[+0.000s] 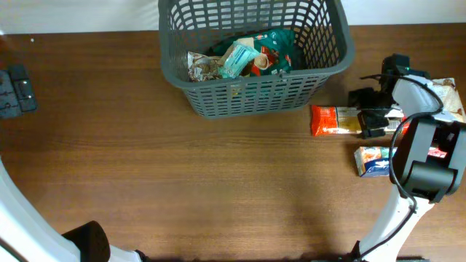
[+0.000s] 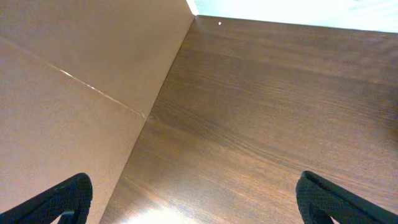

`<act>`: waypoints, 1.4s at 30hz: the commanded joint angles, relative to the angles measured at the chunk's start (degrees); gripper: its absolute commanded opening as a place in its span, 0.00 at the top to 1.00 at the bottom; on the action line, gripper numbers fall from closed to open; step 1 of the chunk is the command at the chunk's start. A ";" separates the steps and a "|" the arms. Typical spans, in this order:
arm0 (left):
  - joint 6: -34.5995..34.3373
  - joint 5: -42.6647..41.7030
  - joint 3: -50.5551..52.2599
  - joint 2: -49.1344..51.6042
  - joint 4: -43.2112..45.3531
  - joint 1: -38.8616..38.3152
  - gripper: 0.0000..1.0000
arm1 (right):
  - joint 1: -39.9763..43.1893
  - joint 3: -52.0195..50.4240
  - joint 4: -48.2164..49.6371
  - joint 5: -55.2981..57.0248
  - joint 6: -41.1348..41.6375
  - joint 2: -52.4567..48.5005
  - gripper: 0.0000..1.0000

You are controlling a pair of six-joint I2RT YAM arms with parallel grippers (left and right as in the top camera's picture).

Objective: Pack container
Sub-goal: 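Carry the pasta packet with the right gripper and drop it into the basket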

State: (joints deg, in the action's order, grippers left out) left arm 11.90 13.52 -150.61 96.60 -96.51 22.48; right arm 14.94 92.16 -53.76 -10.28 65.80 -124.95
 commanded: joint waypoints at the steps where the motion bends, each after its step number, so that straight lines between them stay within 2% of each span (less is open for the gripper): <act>1: -0.94 -0.20 -0.28 -0.55 -0.13 0.35 0.01 | 0.63 -1.84 1.36 -0.52 0.76 -0.44 0.01; 2: -0.94 -0.22 -0.28 -0.55 -0.13 0.35 0.01 | 0.63 -2.08 1.57 -0.50 0.76 -0.48 0.02; 4: -0.94 -0.20 -0.28 -0.55 -0.13 0.35 0.01 | 0.63 -2.47 1.97 -0.46 0.74 -0.50 0.23; 5: -0.94 -0.20 -0.28 -0.55 -0.13 0.35 0.01 | 0.66 -2.56 2.16 -0.48 0.74 -0.48 0.41; 6: -0.96 -0.22 -0.28 -0.55 -0.13 0.35 0.01 | 0.79 -2.56 2.16 -0.66 0.74 -0.50 0.66; 8: -0.94 -0.20 -0.28 -0.55 -0.13 0.35 0.01 | 1.20 -2.54 2.16 -1.57 0.70 -0.48 0.83; 11: -0.94 -0.20 -0.28 -0.55 -0.13 0.35 0.01 | 2.10 -2.47 2.29 -4.57 -0.04 -0.42 0.82; 13: -0.94 -0.20 -0.28 -0.55 -0.13 0.35 0.01 | 3.15 -2.47 4.50 -7.89 -3.74 -0.04 0.79; 20: -0.94 -0.20 -0.28 -0.55 -0.13 0.35 0.01 | 6.95 -0.46 9.31 -15.69 -12.57 6.08 0.80; 23: -0.94 -0.20 -0.28 -0.55 -0.13 0.35 0.01 | 8.46 4.35 11.23 -19.19 -20.00 12.07 0.78; 29: -0.94 -0.20 -0.28 -0.55 -0.13 0.35 0.01 | 8.31 15.85 11.17 -28.33 -29.38 19.98 0.77; 32: -0.94 -0.20 -0.28 -0.55 -0.13 0.35 0.01 | 6.21 24.28 11.15 -33.57 -34.23 25.07 0.77; 36: -0.94 -0.20 -0.28 -0.55 -0.13 0.35 0.01 | 1.49 30.56 10.73 -37.86 -42.40 28.59 0.78; 42: -0.94 -0.22 -0.28 -0.55 -0.13 0.35 0.01 | -10.16 33.05 6.32 -37.92 -53.64 31.58 0.84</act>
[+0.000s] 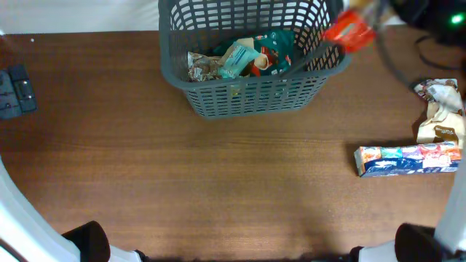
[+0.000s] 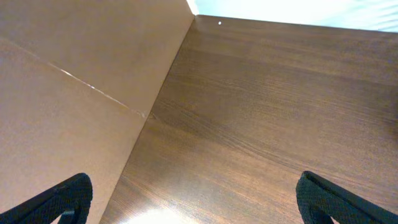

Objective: Pack container
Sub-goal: 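Carry the pasta packet with the right gripper and drop it into the basket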

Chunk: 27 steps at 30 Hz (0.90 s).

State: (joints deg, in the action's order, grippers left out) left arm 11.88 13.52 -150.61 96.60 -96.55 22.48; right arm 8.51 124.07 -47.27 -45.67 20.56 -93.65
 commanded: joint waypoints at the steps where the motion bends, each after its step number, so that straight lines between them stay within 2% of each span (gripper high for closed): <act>1: -0.92 -0.20 -0.28 -0.55 -0.09 0.35 0.01 | -4.68 1.07 -0.50 -2.32 -8.81 0.24 0.84; 6: -0.92 -0.20 -0.28 -0.55 -0.09 0.35 0.01 | -8.98 0.98 -1.97 -0.57 -13.40 -0.85 0.84; 11: -0.92 -0.20 -0.28 -0.55 -0.09 0.35 0.01 | -12.02 0.98 -1.36 4.44 -18.01 -3.08 0.96; 16: -0.92 -0.20 -0.28 -0.55 -0.09 0.35 0.01 | -14.97 0.98 3.72 9.62 -18.88 -7.67 0.96; 18: -0.92 -0.20 -0.28 -0.55 -0.09 0.35 0.01 | -15.54 0.98 6.34 11.41 -18.88 -9.62 0.90; 21: -0.92 -0.22 -0.28 -0.55 -0.09 0.35 0.01 | -15.93 0.98 9.16 13.88 -19.12 -12.90 0.90; 27: -0.92 -0.20 -0.28 -0.55 -0.09 0.35 0.01 | -16.00 0.98 4.85 14.53 -34.69 -17.84 0.91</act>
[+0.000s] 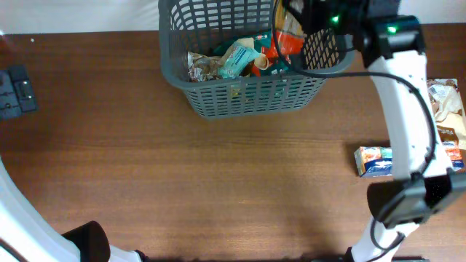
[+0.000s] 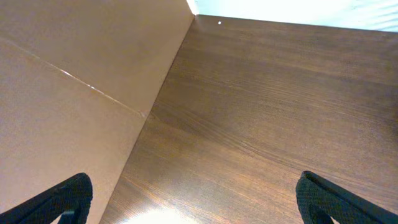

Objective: Pack container
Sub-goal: 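Carry the pasta packet with the right gripper and drop it into the basket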

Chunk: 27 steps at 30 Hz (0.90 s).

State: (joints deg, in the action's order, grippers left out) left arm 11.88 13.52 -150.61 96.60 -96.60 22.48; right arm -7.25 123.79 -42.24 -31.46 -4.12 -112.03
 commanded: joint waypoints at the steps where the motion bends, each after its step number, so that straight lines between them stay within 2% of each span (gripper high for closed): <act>1: -0.92 -0.20 -0.28 -0.55 -0.04 0.35 0.01 | -0.35 1.27 -1.20 0.52 -12.24 0.20 0.91; 4: -0.94 -0.20 -0.28 -0.55 -0.04 0.35 0.01 | -0.94 1.27 -4.83 2.36 -21.29 0.04 0.96; 9: -0.92 -0.20 -0.28 -0.55 -0.04 0.35 0.01 | -3.23 1.27 -12.57 11.02 -38.42 0.04 0.96; 15: -0.92 -0.20 -0.28 -0.55 -0.04 0.35 0.01 | -4.15 1.25 -15.52 13.86 -42.16 -0.24 0.96; 16: -0.92 -0.20 -0.28 -0.55 -0.04 0.35 0.01 | -4.15 1.25 -15.50 14.23 -42.16 -0.28 0.94; 18: -0.92 -0.20 -0.28 -0.55 -0.04 0.35 0.01 | -4.15 1.25 -15.50 14.38 -42.10 -0.33 0.79; 19: -0.92 -0.20 -0.28 -0.55 -0.04 0.35 0.01 | -4.15 1.27 -15.43 14.38 -41.90 -0.33 0.66; 21: -0.92 -0.20 -0.28 -0.55 -0.04 0.35 0.01 | -4.15 1.36 -15.17 14.51 -41.88 -0.13 0.53; 22: -0.92 -0.20 -0.28 -0.55 -0.04 0.35 0.01 | -4.15 1.49 -14.75 15.04 -40.94 -0.04 0.41; 24: -0.92 -0.20 -0.28 -0.55 -0.04 0.35 0.01 | -4.15 2.03 -13.27 16.70 -36.72 0.44 0.36; 27: -0.92 -0.20 -0.28 -0.55 -0.04 0.35 0.01 | -4.15 3.74 -12.24 17.16 -32.81 1.92 0.36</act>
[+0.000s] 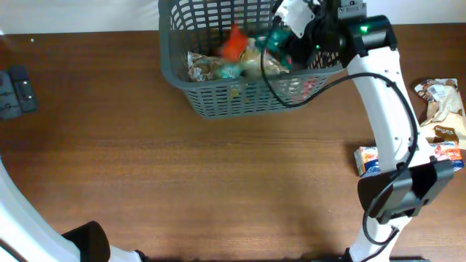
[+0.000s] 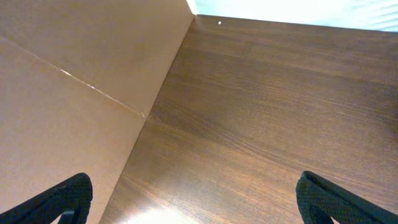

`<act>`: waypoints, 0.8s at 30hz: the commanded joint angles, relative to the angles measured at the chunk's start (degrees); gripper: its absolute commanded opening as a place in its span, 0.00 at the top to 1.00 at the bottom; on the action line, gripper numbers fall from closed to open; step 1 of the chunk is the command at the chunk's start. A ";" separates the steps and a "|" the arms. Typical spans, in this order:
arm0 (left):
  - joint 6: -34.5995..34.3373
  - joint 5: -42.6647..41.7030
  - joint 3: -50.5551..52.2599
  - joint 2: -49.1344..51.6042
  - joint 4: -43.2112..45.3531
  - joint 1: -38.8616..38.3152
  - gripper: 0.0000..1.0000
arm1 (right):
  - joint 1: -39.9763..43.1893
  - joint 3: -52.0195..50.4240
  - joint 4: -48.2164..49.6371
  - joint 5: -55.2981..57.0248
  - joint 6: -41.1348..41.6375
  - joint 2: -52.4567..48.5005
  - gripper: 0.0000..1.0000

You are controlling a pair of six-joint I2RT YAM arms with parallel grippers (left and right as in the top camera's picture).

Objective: Pack container
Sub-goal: 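Carry the pasta packet with the right gripper and drop it into the basket, then move the right gripper to the cream rice bag and grasp it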

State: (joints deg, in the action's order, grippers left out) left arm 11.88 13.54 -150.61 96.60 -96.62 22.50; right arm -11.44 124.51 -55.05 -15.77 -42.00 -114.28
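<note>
The grey plastic basket point(image 1: 247, 94) stands at the back of the table with several snack packets in it. An orange packet point(image 1: 234, 41) shows blurred over the basket's middle, apart from any gripper. My right gripper point(image 1: 282, 38) hangs over the basket's right part, with nothing in it that I can see. In the left wrist view my left gripper point(image 2: 193, 199) is wide open over bare wood, with only the two dark fingertips point(image 2: 68, 196) showing at the lower corners.
A blue and white box point(image 1: 366, 160) lies on the table at the right, partly behind the right arm. A crumpled brown and white packet point(image 1: 439, 102) lies at the far right edge. A black device point(image 1: 16, 91) sits at the left edge. A tan board point(image 2: 74, 74) flanks the left gripper.
The orange packet was in my right gripper over the basket's right part. Now it is left of the gripper, blurred, over the basket's middle. The left gripper has not moved.
My right gripper was at the orange packet lying on the table right of the basket. Then the packet was up near the basket's back right corner, then over the basket's right part. Now it is free of the gripper inside the basket's outline.
</note>
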 commanded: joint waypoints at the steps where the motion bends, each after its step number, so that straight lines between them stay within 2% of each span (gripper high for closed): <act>1: -0.92 -0.22 -0.28 -0.55 -0.02 0.33 0.01 | 0.04 4.13 0.46 1.51 6.71 4.72 0.36; 6: -0.92 -0.22 -0.28 -0.55 -0.02 0.33 0.01 | 0.76 10.75 0.39 3.50 18.45 8.37 0.30; 10: -0.94 -0.22 -0.28 -0.55 -0.02 0.33 0.01 | 2.29 13.16 0.13 12.31 27.04 12.33 0.29; 13: -0.92 -0.22 -0.28 -0.55 -0.02 0.33 0.01 | 5.11 13.31 -2.19 18.60 35.43 15.63 0.21; 17: -0.92 -0.22 -0.28 -0.55 -0.02 0.33 0.01 | 13.22 13.31 -10.34 19.43 49.62 17.92 0.17; 18: -0.92 -0.22 -0.28 -0.55 -0.02 0.33 0.01 | 17.86 13.29 -14.34 19.45 52.02 17.88 0.15; 24: -0.92 -0.22 -0.28 -0.55 -0.02 0.33 0.01 | 35.12 12.17 -24.30 17.68 53.53 13.07 0.14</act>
State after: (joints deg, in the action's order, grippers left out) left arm 11.88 13.52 -150.61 96.60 -96.64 22.48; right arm 16.75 137.97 -76.88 1.96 7.42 -97.67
